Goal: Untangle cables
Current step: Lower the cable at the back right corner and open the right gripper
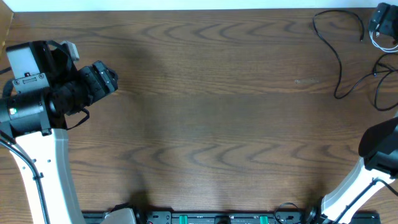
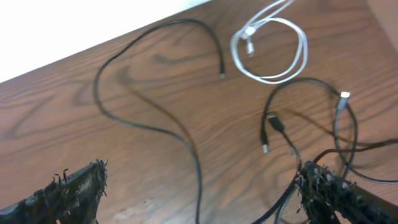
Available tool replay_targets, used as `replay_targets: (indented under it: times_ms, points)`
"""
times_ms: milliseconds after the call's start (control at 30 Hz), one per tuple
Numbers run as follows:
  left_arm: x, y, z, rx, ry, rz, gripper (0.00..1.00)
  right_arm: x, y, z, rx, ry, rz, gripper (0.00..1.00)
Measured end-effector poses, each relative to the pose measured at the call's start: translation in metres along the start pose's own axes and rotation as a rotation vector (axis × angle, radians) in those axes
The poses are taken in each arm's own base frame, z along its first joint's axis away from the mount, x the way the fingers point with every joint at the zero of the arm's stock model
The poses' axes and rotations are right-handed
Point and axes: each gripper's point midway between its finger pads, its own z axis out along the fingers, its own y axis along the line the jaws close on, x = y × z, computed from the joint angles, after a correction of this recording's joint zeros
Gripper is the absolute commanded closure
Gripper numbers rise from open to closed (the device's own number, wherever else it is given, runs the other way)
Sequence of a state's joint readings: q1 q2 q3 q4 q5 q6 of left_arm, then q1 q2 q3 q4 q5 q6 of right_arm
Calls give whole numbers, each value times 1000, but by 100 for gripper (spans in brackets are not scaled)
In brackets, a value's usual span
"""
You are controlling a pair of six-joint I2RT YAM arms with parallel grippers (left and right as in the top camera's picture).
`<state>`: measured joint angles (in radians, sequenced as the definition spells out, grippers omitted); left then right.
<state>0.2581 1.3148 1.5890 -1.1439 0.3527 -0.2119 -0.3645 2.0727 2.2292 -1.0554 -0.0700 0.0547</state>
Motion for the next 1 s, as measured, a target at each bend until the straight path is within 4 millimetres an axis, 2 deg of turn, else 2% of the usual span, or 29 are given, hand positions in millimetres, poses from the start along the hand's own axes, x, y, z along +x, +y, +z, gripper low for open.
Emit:
replay_targets:
  times_ms: [167, 333, 600, 800, 900, 1000]
  points:
    - [0, 0, 0, 0, 0, 0, 16, 1, 34, -36, -61, -17, -68, 4]
    - [0, 0, 0, 0, 0, 0, 16, 10, 77, -78, -136, -33, -171, 3]
    - [0, 0, 0, 0, 0, 0, 16, 47, 134, -139, -241, 0, -297, 1]
    - [0, 0, 0, 0, 0, 0, 16, 80, 165, -190, -351, 47, -267, 1]
    - [0, 0, 0, 0, 0, 0, 16, 91, 179, -203, -396, 62, -269, 1]
    - [0, 0, 0, 0, 0, 0, 16, 95, 184, -205, -413, 72, -266, 1]
